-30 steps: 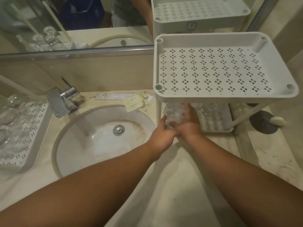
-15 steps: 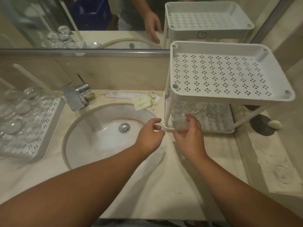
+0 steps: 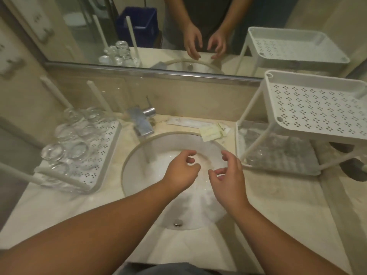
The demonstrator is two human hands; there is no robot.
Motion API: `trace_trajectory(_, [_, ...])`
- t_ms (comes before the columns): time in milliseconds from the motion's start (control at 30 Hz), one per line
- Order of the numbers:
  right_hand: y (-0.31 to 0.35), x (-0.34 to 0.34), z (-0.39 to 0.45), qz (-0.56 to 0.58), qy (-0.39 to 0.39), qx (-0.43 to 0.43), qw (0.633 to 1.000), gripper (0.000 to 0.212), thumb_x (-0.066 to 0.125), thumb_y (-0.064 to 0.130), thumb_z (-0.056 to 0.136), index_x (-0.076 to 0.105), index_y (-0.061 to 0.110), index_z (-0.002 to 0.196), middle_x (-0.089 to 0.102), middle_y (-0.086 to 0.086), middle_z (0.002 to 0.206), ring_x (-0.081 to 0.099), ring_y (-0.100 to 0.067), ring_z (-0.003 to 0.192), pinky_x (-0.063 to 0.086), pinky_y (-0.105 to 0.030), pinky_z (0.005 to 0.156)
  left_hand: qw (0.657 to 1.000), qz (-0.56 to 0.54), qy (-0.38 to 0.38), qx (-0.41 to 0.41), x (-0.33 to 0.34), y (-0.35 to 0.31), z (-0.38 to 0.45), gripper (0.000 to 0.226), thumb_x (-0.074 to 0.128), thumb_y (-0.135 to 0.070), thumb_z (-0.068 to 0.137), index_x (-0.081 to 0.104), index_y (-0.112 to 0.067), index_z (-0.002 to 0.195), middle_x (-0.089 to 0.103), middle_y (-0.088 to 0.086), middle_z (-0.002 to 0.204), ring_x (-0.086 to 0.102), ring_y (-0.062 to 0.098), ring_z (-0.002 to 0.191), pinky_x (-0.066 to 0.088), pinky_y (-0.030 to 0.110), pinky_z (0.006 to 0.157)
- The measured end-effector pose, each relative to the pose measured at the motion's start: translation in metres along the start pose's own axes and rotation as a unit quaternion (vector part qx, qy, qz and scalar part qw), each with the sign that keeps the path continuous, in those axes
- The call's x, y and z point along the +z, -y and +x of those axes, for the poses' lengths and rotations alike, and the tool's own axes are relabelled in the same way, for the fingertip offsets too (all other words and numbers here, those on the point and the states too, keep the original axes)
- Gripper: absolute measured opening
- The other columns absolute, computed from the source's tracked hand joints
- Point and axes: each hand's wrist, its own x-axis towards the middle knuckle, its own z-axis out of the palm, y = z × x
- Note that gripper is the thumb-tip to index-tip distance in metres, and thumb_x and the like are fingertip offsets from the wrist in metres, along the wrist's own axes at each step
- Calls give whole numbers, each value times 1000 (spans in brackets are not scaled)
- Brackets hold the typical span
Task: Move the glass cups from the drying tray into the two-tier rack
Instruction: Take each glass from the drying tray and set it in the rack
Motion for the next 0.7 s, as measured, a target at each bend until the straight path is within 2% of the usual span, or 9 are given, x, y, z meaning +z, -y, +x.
trace_trajectory(100, [30, 29, -3, 1, 9, -15, 1000, 57, 66, 17, 87, 41, 29, 137, 40, 13, 126, 60, -1, 86, 45, -11, 73, 1000, -10, -1, 7, -37, 5, -5, 39, 60, -23, 92, 54, -33, 130, 57, -8, 118, 72, 20, 91, 58, 35, 83])
trace_trajectory(267, [77, 80, -9, 18, 29, -36, 999, 54, 64, 16, 89, 41, 29, 137, 39, 12, 126, 60, -2, 89, 48, -13, 72, 999, -30, -13, 34, -98, 7, -16, 45, 64, -21, 86, 56, -34, 129, 54, -12, 123, 62, 17, 114, 51, 42, 101])
trace_trajectory(400, [112, 117, -13, 21, 56, -66, 996, 56, 63, 9, 88, 42, 26, 137, 38, 14, 123, 59, 1, 89, 47, -9, 70, 997, -55, -23, 56, -142, 6, -24, 48, 64, -16, 85, 57, -32, 130, 54, -12, 124, 61, 15, 116, 50, 33, 99])
trace_trajectory(567, [151, 154, -13, 27, 88, -102, 991, 61, 64, 2, 83, 44, 23, 137, 42, 12, 127, 53, 15, 95, 49, -12, 73, 992, -85, -52, 72, -187, 6, -35, 53, 60, -28, 72, 60, -31, 125, 56, -17, 121, 65, 18, 113, 50, 42, 102])
trace_trajectory(700, [175, 179, -13, 41, 109, -132, 984, 56, 63, 3, 84, 48, 21, 135, 46, 7, 132, 57, 12, 92, 47, -7, 72, 986, -114, -90, 79, -221, 9, -44, 42, 62, -20, 81, 63, -30, 122, 57, -20, 116, 64, 14, 112, 51, 42, 101])
